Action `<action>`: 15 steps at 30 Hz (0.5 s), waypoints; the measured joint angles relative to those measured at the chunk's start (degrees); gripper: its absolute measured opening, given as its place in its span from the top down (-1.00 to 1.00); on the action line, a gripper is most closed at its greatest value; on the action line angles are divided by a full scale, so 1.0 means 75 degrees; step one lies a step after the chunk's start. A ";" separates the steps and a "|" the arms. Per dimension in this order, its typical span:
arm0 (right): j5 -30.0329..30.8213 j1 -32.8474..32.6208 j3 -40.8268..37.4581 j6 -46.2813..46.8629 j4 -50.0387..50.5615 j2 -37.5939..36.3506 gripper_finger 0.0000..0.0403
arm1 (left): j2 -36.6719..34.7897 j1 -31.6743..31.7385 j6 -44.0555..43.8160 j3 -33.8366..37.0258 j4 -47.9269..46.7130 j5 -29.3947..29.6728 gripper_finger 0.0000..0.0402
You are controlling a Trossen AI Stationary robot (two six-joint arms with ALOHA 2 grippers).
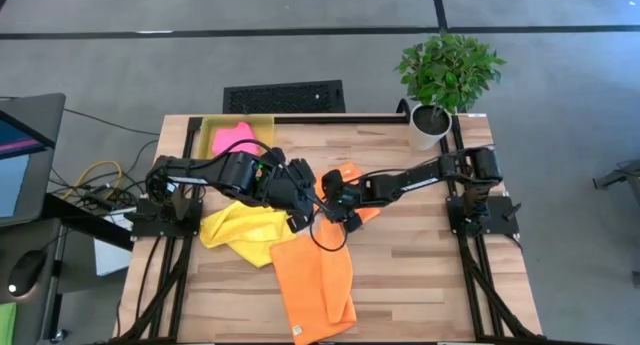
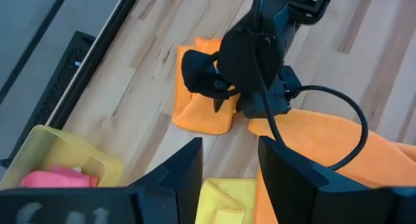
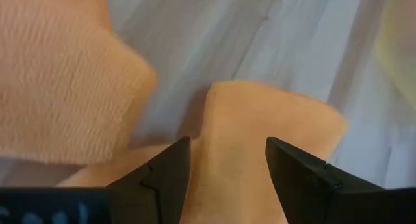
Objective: Fold microfiber towels
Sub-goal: Fold the right orange microfiber cloth
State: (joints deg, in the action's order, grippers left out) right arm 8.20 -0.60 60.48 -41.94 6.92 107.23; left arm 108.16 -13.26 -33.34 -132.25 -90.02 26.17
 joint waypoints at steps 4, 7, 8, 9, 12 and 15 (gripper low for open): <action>0.0593 -0.0002 0.0002 -0.0017 -0.0039 -0.0001 -0.12 | 0.0000 0.0000 -0.0021 0.0000 0.0000 0.0000 0.29; 0.1022 0.0052 -0.0001 -0.0014 -0.0032 -0.0001 -0.12 | 0.0000 0.0000 -0.0021 0.0000 0.0000 0.0000 0.29; 0.1099 0.0084 0.0002 -0.0017 -0.0020 -0.0001 -0.12 | 0.0000 0.0000 -0.0021 0.0000 0.0000 -0.0003 0.29; 0.1149 0.0118 0.0001 -0.0017 -0.0002 -0.0001 -0.12 | 0.0000 0.0000 -0.0021 0.0000 0.0000 -0.0003 0.29; 0.1336 0.0230 -0.0001 0.0089 0.0002 -0.0001 -0.12 | 0.0000 0.0000 -0.0021 0.0000 0.0000 -0.0003 0.29; 0.1895 0.0351 -0.0001 0.0627 0.0012 -0.0001 -0.12 | 0.0000 0.0000 -0.0023 0.0000 0.0000 -0.0003 0.29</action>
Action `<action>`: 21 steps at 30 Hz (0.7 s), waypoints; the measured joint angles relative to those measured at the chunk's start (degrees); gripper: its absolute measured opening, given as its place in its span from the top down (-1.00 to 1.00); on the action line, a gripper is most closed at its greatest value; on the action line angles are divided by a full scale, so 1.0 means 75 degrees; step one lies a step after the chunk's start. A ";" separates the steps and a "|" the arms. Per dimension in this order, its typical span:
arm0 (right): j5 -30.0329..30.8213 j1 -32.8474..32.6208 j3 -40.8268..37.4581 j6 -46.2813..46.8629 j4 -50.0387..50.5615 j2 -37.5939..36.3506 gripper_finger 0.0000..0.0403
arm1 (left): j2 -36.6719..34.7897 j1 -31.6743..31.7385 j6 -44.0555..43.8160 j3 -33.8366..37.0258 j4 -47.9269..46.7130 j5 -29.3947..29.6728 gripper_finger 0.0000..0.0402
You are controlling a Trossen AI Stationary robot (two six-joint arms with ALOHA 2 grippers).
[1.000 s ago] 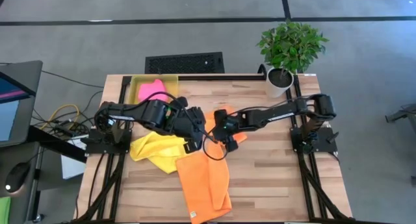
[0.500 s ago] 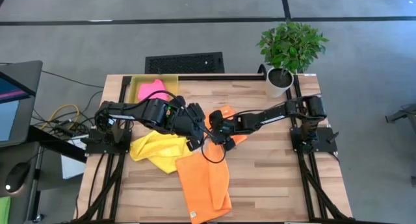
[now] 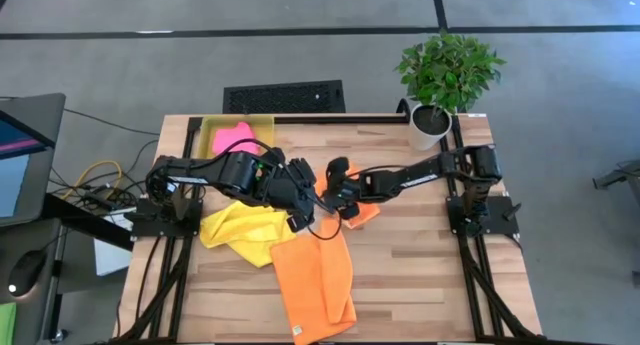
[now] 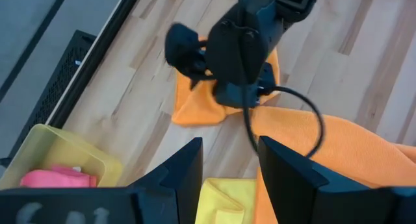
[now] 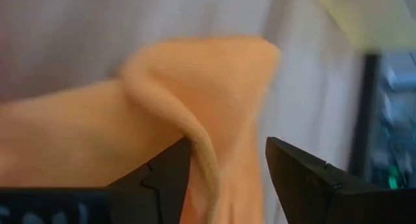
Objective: Fold microfiber towels
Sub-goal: Fold the right orange microfiber cloth
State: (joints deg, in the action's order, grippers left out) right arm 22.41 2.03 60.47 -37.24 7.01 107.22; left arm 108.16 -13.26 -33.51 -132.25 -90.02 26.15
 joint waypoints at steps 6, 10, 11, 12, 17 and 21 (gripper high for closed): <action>0.0671 0.0419 0.0001 0.0952 0.0445 -0.0003 -0.12 | 0.0000 0.0000 0.0002 0.0000 0.0000 0.0000 0.29; 0.0677 0.0676 0.0003 0.1688 0.1212 -0.0005 -0.12 | 0.0003 0.0000 0.0002 0.0000 0.0000 -0.0002 0.29; 0.0664 0.0732 0.0002 0.1866 0.1429 -0.0021 -0.12 | 0.0003 0.0000 0.0002 0.0000 0.0000 -0.0003 0.29; 0.0629 0.0784 0.0000 0.2040 0.1695 -0.0085 -0.12 | 0.0003 0.0000 0.0002 0.0000 0.0000 -0.0003 0.29; 0.0420 0.0902 -0.0020 0.2239 0.2497 -0.0453 -0.12 | 0.0003 0.0000 0.0002 0.0000 -0.0002 -0.0004 0.29; -0.0648 0.0864 -0.0003 0.1710 0.2196 -0.0894 -0.12 | 0.0006 0.0000 0.0008 0.0003 -0.0002 -0.0006 0.29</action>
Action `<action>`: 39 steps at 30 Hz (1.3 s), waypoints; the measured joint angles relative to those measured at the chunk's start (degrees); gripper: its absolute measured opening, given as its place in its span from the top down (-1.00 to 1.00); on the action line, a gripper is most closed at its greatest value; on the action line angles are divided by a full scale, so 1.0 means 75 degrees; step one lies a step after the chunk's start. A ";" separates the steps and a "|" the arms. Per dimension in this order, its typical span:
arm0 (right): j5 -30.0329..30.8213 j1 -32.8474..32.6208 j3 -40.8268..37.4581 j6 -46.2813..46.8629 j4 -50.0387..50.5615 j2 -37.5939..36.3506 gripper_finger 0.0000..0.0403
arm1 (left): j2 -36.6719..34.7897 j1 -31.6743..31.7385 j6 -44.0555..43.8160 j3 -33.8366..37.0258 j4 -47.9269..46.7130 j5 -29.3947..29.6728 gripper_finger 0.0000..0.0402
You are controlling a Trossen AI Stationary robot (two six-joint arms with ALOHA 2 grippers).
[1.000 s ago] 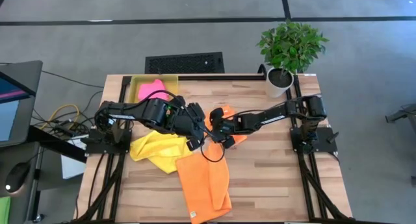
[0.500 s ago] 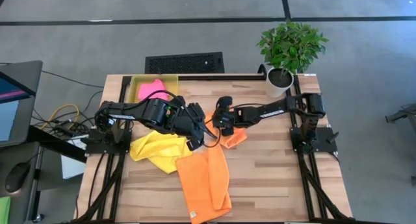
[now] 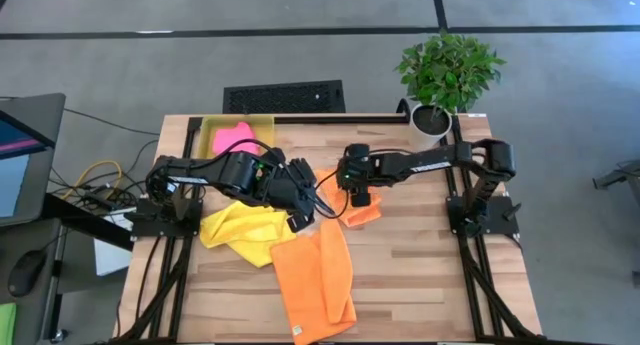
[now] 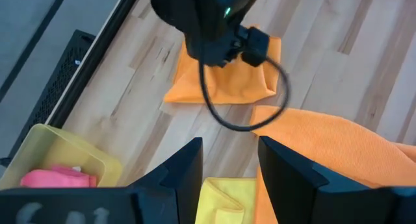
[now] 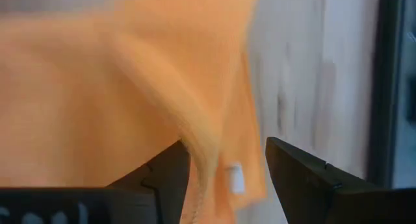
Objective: Fold microfiber towels
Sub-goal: Fold the right orange microfiber cloth
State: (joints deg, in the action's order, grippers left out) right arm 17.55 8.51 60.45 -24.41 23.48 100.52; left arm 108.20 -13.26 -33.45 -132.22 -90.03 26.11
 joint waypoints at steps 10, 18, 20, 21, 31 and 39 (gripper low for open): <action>-0.1515 -0.0146 0.0003 -0.1384 -0.0866 0.0327 -0.12 | 0.0003 0.0000 -0.0009 0.0003 0.0003 -0.0003 0.29; -0.0581 -0.0137 0.0006 -0.0915 -0.1221 0.0626 -0.10 | 0.0003 0.0000 -0.0044 0.0003 0.0004 -0.0032 0.29; -0.0578 -0.0112 0.0003 -0.0822 -0.1189 0.0617 -0.05 | 0.0003 0.0000 -0.0048 0.0003 0.0002 -0.0032 0.29; -0.0578 -0.0095 0.0003 -0.0771 -0.1162 0.0584 -0.02 | 0.0003 0.0000 -0.0050 0.0003 0.0003 -0.0032 0.29; -0.0859 0.0059 0.0009 0.0742 -0.0648 0.0116 0.69 | 0.0003 0.0000 -0.0058 0.0003 0.0005 -0.0029 0.29; -0.1333 0.0693 0.0005 0.2968 0.0239 -0.0406 0.90 | 0.0003 0.0001 -0.0045 0.0001 0.0003 -0.0031 0.29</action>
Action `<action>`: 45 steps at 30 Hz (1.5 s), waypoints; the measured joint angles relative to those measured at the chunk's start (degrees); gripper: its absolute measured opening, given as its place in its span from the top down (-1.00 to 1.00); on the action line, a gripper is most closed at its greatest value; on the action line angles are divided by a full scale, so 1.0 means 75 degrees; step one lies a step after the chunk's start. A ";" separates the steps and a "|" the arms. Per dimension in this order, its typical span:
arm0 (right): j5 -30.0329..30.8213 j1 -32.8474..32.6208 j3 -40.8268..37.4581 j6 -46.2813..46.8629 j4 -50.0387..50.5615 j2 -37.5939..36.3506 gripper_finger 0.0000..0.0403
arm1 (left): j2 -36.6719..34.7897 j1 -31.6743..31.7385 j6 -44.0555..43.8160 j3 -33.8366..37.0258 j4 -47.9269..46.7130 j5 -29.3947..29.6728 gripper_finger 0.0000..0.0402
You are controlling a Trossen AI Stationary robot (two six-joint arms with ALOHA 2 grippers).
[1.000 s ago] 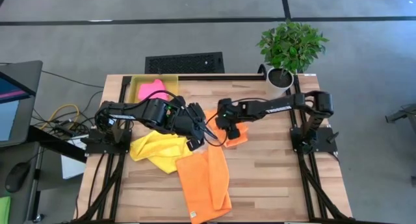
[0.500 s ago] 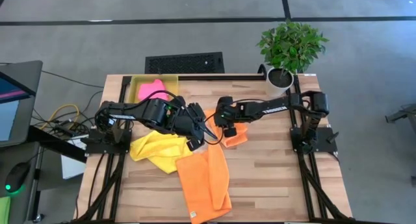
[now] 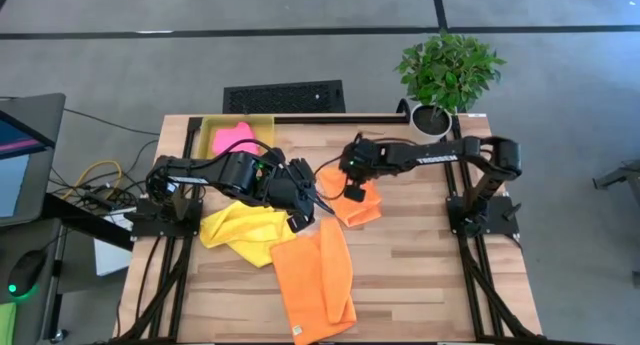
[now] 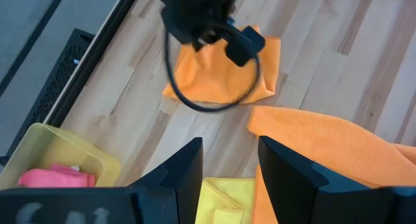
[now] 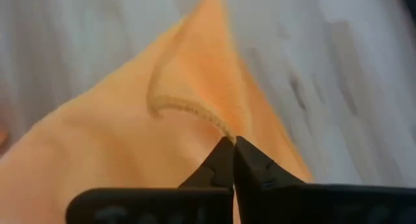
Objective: Fold microfiber towels
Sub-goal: Fold the right orange microfiber cloth, then put the top folded orange microfiber cloth into the yellow bin
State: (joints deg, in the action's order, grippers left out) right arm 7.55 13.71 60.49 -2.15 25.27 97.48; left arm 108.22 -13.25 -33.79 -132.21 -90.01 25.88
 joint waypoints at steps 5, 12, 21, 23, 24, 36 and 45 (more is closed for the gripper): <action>-0.0036 0.0355 0.0007 0.0856 0.0615 -0.0114 0.96 | 0.0000 -0.0001 0.0004 0.0001 -0.0001 -0.0001 0.29; -0.0052 0.0546 -0.0002 0.0966 0.0948 -0.0097 0.91 | 0.0000 -0.0001 0.0007 -0.0001 -0.0001 0.0001 0.29; -0.0058 0.0543 -0.0001 0.1061 0.1226 -0.0097 0.83 | 0.0000 -0.0001 0.0004 -0.0001 -0.0001 0.0001 0.29; -0.0058 0.0543 0.0000 0.1184 0.1284 -0.0094 0.79 | 0.0000 -0.0001 0.0001 0.0001 -0.0001 0.0001 0.29; -0.0058 0.0543 0.0000 0.1307 0.1339 -0.0094 0.76 | 0.0000 0.0000 0.0000 -0.0001 -0.0001 0.0001 0.29; -0.0047 0.0542 0.0344 0.1491 0.2314 -0.0088 0.08 | 0.0000 -0.0001 -0.0385 -0.0001 -0.0001 0.0001 0.29; -0.0065 0.0296 0.0843 0.0553 0.3267 -0.0783 -0.15 | 0.0000 0.0001 -0.0462 -0.0001 0.0001 0.0001 0.29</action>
State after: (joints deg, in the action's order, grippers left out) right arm 7.06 15.93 66.81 1.99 49.78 91.60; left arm 108.22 -13.23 -37.26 -132.22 -90.00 25.89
